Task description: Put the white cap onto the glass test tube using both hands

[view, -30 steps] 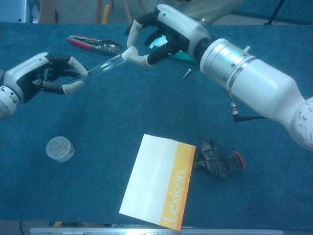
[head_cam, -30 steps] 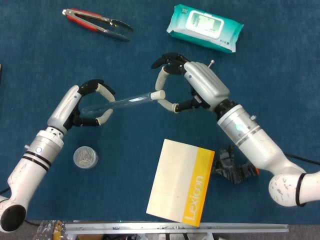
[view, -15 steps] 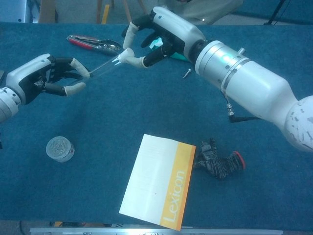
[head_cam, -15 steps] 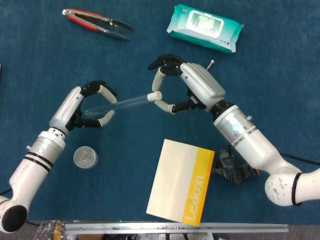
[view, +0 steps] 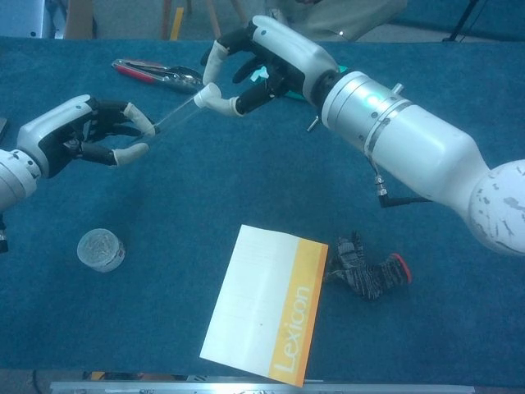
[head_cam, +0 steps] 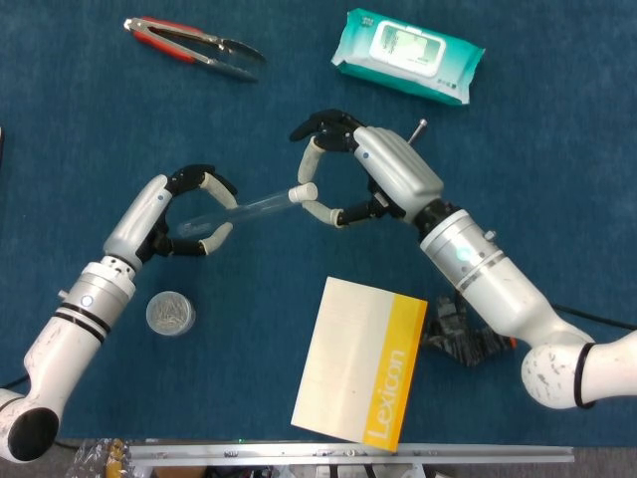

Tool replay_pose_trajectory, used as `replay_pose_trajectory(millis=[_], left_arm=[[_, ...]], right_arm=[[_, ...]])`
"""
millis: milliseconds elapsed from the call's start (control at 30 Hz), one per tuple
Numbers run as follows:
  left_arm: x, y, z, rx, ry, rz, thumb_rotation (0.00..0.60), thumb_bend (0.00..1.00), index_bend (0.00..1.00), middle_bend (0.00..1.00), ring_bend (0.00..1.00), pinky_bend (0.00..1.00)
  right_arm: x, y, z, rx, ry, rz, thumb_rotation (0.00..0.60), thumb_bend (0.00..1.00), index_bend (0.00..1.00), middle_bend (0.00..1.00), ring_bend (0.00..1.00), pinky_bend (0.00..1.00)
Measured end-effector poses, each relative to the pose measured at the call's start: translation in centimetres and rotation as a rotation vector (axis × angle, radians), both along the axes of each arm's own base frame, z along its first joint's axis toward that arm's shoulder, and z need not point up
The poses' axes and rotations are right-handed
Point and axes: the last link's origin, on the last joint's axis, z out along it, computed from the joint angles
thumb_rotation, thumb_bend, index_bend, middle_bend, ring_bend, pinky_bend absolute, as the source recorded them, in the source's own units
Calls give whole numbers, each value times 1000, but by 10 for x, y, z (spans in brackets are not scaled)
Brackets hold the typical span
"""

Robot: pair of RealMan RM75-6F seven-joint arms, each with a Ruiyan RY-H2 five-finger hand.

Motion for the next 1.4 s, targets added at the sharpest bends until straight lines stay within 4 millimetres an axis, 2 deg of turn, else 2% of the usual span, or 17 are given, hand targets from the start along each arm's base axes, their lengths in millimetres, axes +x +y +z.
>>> replay_pose_trajectory(millis=[1400], left_arm=[[-2,-1,-1,-13,5,9,600,349,565,338,131,140]], right_arm=[[0,1,-11,15,22,0,600,275,594,288,128,266]])
